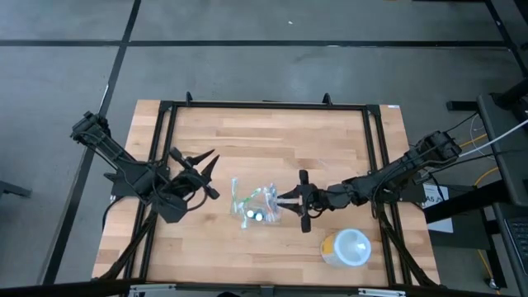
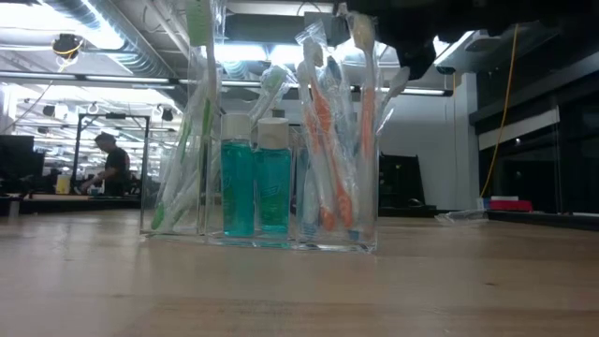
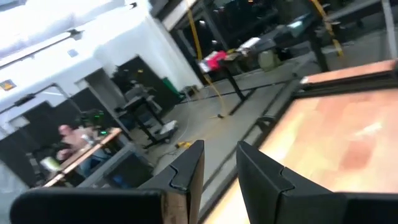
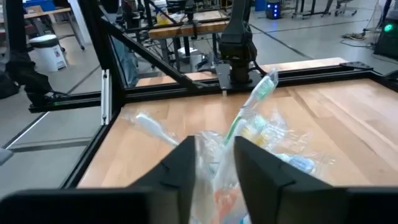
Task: Pick & Place toothbrushing station
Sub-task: Put the orange toothbrush into the transparent organizer, then return to Home Position
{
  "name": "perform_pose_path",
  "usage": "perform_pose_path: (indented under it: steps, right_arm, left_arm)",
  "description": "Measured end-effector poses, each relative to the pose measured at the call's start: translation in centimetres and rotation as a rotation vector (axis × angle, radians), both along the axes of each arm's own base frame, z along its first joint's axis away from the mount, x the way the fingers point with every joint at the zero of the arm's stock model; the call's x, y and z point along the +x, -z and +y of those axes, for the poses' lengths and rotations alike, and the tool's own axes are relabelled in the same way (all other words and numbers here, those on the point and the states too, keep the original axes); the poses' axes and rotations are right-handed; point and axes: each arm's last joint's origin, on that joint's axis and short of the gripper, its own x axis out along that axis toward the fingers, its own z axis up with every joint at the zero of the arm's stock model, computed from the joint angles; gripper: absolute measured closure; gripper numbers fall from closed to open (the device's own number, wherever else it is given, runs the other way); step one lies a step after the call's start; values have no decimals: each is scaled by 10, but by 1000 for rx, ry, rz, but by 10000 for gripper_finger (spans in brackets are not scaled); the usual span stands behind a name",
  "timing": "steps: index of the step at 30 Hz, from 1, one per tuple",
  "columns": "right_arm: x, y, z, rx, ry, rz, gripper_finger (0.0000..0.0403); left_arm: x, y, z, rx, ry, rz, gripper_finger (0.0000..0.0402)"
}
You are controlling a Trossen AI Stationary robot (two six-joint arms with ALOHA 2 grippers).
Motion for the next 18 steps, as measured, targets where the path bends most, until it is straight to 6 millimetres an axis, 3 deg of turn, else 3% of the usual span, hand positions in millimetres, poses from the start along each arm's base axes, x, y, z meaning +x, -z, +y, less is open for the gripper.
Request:
perform_pose_path:
  steps: [4,10,18]
  right_arm:
    - [-2,-2,-3,-22,0,16,253]
    - [-12,-24,-11,-19,-28,-17,187]
    - [-42,-57,-28,-77,-22,-31,154]
  left_arm:
    - [3,3,4,-44,54,27,313]
    - [4,8,20,-125,85,71,313]
    - [0,23,33,-189,123,157,313]
